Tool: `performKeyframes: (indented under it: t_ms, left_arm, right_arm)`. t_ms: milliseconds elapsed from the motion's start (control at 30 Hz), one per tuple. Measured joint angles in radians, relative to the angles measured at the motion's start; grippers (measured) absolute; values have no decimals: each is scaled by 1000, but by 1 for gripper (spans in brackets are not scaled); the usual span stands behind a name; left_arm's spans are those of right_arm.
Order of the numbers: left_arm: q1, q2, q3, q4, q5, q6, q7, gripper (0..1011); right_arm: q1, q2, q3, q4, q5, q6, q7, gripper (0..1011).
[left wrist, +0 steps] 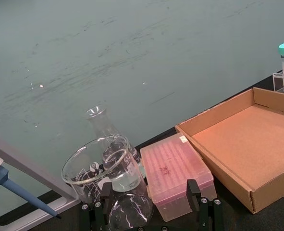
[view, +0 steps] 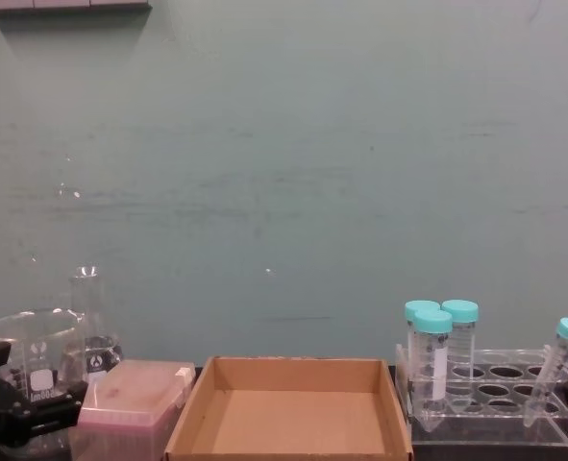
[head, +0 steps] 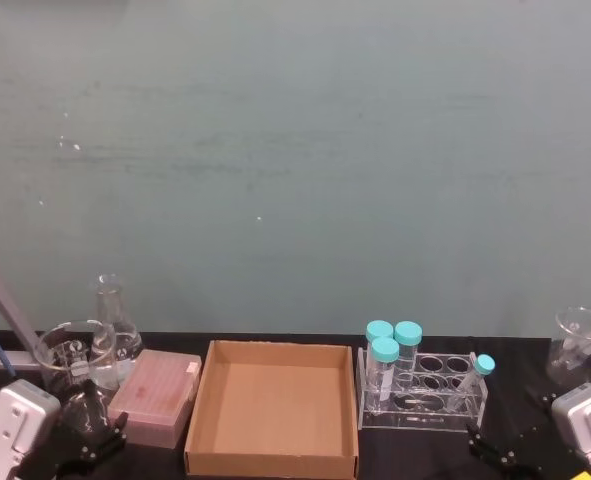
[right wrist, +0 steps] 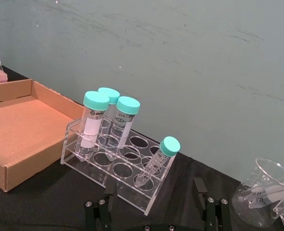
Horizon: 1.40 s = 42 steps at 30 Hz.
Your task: Use the right hand to move the test tube from the test tube rack into the box.
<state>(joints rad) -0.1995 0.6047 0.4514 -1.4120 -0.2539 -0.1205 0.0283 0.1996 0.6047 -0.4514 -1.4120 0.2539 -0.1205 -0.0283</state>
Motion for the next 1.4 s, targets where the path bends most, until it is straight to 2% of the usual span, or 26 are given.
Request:
performKeyframes:
  t_ms: [1400]
  left_arm:
    - [0,0,0,0,0,0,0,1000]
  right_arm:
    - [-4,-1,6,0,-1,-8,3,1003]
